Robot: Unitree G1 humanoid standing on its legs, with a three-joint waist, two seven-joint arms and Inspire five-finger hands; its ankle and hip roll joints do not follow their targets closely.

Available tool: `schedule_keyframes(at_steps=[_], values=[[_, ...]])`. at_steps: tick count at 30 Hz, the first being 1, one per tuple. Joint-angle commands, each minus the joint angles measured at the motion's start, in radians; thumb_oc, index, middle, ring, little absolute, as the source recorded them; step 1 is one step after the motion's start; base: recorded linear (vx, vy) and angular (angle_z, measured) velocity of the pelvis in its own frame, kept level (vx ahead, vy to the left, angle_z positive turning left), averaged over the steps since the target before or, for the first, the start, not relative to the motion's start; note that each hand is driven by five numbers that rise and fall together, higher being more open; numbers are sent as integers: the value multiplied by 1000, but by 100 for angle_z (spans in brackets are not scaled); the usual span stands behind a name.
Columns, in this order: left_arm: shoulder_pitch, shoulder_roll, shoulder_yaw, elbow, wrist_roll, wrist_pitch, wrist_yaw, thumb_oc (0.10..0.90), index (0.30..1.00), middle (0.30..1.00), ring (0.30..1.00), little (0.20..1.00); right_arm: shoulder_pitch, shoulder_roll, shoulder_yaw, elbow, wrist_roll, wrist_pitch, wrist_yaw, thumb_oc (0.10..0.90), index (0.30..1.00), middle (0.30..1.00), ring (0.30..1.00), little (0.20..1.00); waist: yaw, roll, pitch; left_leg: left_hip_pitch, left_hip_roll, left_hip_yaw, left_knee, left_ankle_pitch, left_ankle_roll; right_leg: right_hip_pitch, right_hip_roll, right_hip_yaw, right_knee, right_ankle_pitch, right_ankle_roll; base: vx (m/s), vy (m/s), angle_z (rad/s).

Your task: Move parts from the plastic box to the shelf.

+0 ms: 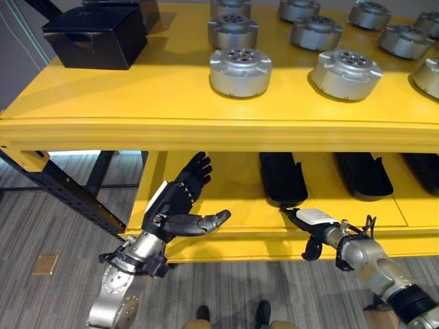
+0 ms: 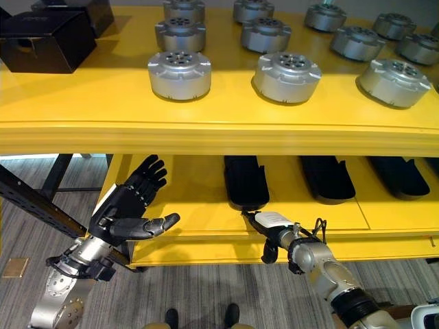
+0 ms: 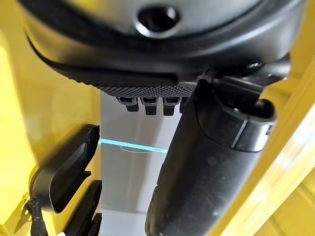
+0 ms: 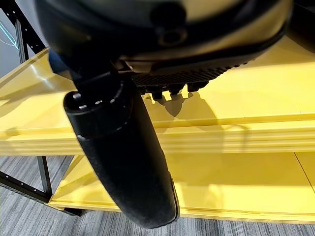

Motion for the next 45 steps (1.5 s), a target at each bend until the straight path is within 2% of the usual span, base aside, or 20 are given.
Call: schedule_keyframes(at_steps=[1,45], values=[[-92,9,8,-47,-1,-70,-27,900,1000,1000,1000,1000,-144,-6,31,23,-9,9,-21,900,1000,1000,1000,1000,16,-32,-46,-50,42,-33,65,-50,-3,35,-65,23,126,-168,42,0,0,0],[-116,12,2,-44,-2,-45,-39,900,1000,1000,1000,1000,-226,2,9,57,33,34,5,900,1000,1000,1000,1000,29,-28,-38,-60,41,-51,88,-54,0,32,-68,18,157,-182,34,0,0,0]])
